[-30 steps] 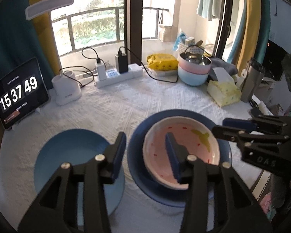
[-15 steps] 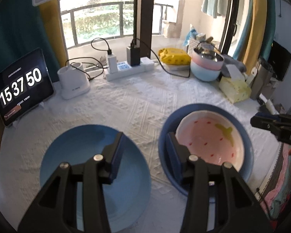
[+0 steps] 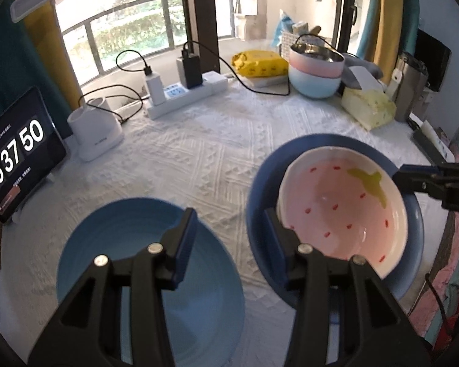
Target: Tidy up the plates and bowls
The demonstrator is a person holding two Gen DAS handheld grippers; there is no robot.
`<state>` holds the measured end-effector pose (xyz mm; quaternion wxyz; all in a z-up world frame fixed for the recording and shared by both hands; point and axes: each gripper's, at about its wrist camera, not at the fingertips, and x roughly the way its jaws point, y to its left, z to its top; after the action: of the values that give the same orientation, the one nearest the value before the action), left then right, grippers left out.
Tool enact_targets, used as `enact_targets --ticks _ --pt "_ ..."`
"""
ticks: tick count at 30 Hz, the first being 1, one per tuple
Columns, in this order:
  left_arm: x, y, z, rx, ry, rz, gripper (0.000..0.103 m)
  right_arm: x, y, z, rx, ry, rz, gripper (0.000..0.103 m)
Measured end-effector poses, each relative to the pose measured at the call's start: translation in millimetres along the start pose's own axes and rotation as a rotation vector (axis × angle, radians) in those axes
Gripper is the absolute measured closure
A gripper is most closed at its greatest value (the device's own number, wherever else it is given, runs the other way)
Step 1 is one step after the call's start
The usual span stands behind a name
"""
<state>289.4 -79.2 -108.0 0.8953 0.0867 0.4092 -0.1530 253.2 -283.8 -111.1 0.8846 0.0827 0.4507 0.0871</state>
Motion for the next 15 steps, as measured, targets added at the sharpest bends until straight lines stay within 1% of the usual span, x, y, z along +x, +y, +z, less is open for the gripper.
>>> enact_targets --ticks 2,7,11,13,15 --pt "0.8 0.0 1.3 0.004 0.000 -0.009 0.057 4.1 0.9 -0.3 0.006 0.009 -0.003 0.070" --pt "2.5 0.2 4.4 0.050 0.002 -0.027 0.057 16.9 4.0 -1.4 0.018 0.043 -0.010 0.070" --pt "6.2 4.5 8.7 0.073 0.020 -0.075 0.057 16.5 5.0 -3.6 0.023 0.026 -0.036 0.069" --pt "8.2 5.1 10.9 0.101 0.022 -0.098 0.057 16.7 3.7 -4.9 0.039 0.013 -0.062 0.063" --pt "11.0 5.3 12.1 0.112 0.030 -0.116 0.057 17.9 1.9 -6.1 0.058 0.005 -0.103 0.049"
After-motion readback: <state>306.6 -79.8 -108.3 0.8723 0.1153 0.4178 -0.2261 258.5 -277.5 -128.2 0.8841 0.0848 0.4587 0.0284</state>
